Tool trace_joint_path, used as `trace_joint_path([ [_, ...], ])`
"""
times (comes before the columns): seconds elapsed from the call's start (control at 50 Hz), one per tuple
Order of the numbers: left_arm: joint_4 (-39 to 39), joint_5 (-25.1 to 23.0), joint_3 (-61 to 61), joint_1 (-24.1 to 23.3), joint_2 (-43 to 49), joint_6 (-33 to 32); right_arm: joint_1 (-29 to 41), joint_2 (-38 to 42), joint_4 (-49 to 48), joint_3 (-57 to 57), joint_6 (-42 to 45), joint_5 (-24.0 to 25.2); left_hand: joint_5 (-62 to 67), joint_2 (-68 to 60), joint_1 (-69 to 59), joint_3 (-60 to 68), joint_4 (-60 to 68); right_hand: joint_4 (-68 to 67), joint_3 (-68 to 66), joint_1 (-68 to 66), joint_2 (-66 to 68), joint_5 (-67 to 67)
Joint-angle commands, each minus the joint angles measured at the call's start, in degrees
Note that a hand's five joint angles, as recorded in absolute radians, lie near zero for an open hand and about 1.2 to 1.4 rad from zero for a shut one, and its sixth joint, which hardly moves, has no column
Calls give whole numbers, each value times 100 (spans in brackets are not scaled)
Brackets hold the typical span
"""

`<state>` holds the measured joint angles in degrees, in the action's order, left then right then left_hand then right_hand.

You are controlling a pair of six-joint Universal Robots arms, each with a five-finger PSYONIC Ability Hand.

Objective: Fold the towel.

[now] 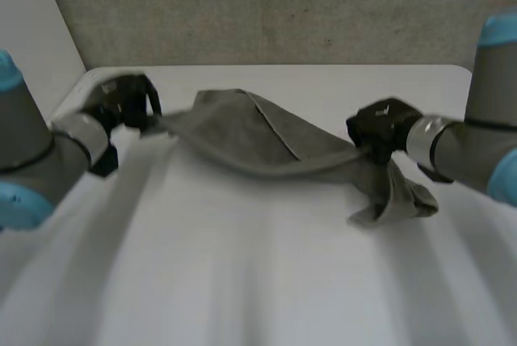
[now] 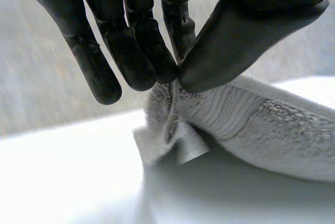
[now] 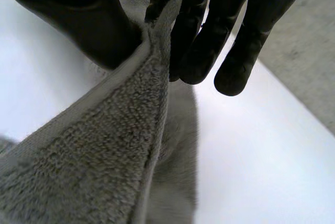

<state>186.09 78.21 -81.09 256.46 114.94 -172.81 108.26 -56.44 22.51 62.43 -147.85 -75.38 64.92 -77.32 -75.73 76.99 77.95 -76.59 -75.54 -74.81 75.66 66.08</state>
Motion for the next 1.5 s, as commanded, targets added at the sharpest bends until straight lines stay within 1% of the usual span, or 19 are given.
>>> trace_joint_path([
  [0.02, -2, -218, -592, -8, 2, 2, -33, -16, -282, 604, 248, -91, 508, -268, -427, 301, 205, -212, -318, -390, 305, 263],
  [0.06, -2, -218, -601, -8, 2, 2, -86, -16, -274, 648, 239, -99, 508, -268, -427, 301, 205, 1125, 1020, 948, -1032, -1075],
  [0.08, -2, -218, -601, -8, -7, 2, -86, -16, -273, 648, 239, -99, 508, -268, -427, 301, 205, 1133, 1028, 956, -1040, -1083],
  [0.12, 6, -209, -583, -8, -16, 2, -130, -16, -300, 665, 257, -134, 508, -268, -427, 301, 205, 4030, 3925, 3853, -3938, -3980],
  [0.18, 6, -209, -583, 36, -77, 2, -130, 11, -300, 648, 257, -214, 508, -268, -427, 301, 205, 4514, 4409, 4337, -4421, -4464],
  [0.22, 15, -201, -601, 71, -95, 2, -156, 80, -370, 595, 266, -546, 508, -268, -427, 301, 205, 5150, 5045, 4973, -5057, -5100],
  [0.32, 15, -209, -653, 124, -103, 2, -366, 134, -396, 534, 292, -1100, 508, -268, -427, 301, 205, 5656, 5551, 5478, -5563, -5605],
  [0.46, 15, -209, -653, 132, -95, 11, -429, 19, -493, 639, 283, -1145, 508, -268, -427, 301, 205, 5776, 5671, 5598, -5683, -5725],
  [0.62, 15, -201, -662, 141, -86, 11, -552, -165, -634, 797, 239, -1172, 508, -268, -427, 301, 205, 5726, 5620, 5548, -5633, -5675],
  [0.72, 24, -218, -776, 185, -103, 20, -798, -209, -1144, 894, 204, -1304, 508, -268, -427, 301, 205, 5675, 5570, 5497, -5582, -5624],
  [0.96, 41, -209, -864, 106, -182, 37, -588, -1245, -1908, 2018, -190, -1409, 508, -268, -427, 301, 205, 5575, 5470, 5398, -5482, -5525],
  [1.0, 41, -209, -864, 124, -200, 37, -552, -1352, -1987, 2160, -244, -1418, 508, -268, -427, 301, 205, 5271, 5166, 5094, -5178, -5221],
  [1.04, 41, -209, -873, 150, -200, 37, -613, -1387, -2022, 2378, -253, -1357, 508, -268, -427, 301, 205, 4116, 4011, 3939, -4023, -4066],
  [1.16, 41, -218, -864, 212, -183, 28, -648, -1290, -2031, 2661, -244, -1321, 508, -268, -427, 301, 205, 3858, 3753, 3681, -3765, -3808],
  [1.32, 41, -218, -882, 264, -174, 37, -982, -1141, -2058, 3153, -323, -882, 508, -268, -427, 301, 205, 2984, 2878, 2806, -2891, -2933],
  [1.36, 33, -218, -882, 264, -174, 37, -1018, -1141, -2075, 3275, -332, -672, 508, -268, -427, 301, 205, 1763, 1658, 1585, -1670, -1712],
  [1.38, 33, -218, -882, 264, -182, 37, -1018, -1141, -2075, 3276, -332, -671, 508, -268, -427, 301, 205, 1756, 1651, 1578, -1663, -1705],
  [1.42, 24, -218, -882, 264, -183, 37, -1026, -1202, -2058, 3320, -332, -548, 508, -268, -427, 301, 205, -253, -358, -430, 346, 303],
  [1.5, -11, -209, -856, 247, -209, 37, -1035, -1255, -2023, 3285, -332, -530, 508, -268, -427, 301, 205, -341, -446, -519, 434, 392],
])
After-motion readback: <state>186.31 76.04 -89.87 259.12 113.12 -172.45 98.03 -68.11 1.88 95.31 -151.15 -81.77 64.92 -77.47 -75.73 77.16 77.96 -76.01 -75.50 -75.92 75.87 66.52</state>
